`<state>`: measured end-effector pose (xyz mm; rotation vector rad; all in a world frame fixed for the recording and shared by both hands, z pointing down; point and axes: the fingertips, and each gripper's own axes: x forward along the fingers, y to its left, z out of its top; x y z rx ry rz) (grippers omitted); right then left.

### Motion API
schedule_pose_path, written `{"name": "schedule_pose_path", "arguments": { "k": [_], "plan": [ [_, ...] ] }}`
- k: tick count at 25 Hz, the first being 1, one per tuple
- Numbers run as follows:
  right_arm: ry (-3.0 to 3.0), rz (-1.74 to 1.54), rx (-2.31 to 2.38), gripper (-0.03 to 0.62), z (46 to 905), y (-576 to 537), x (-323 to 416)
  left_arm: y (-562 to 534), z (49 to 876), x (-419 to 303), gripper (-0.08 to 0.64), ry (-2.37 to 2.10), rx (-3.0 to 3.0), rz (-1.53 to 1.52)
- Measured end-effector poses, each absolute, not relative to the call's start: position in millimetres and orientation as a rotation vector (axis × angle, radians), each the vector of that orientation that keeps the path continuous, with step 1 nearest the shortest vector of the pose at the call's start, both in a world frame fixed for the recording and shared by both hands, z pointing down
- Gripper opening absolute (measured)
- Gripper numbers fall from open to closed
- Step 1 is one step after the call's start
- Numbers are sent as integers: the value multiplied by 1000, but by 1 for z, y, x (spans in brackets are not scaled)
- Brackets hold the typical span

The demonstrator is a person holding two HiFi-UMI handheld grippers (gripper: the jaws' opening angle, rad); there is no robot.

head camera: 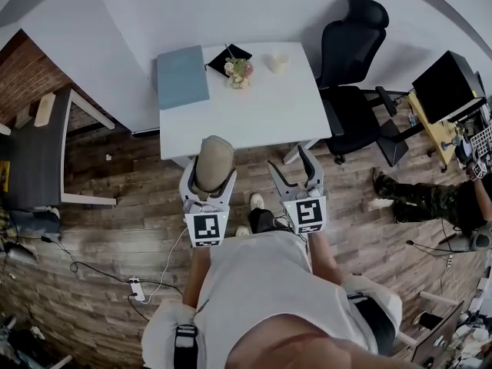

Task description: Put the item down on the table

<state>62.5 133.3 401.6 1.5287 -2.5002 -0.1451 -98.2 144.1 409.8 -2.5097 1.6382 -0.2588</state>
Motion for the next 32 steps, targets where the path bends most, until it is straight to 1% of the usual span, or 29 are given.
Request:
{"name": "schedule_pose_path", "arguments": {
  "k": [11,32],
  "plan": [
    [-2524,-131,1495,330,405,74,72,90,411,-88,393,1673,-2490,-292],
    [-2601,-104,1395,318,413,-6,110,23,409,-50,393,1766,-2400,-367]
  ]
}}
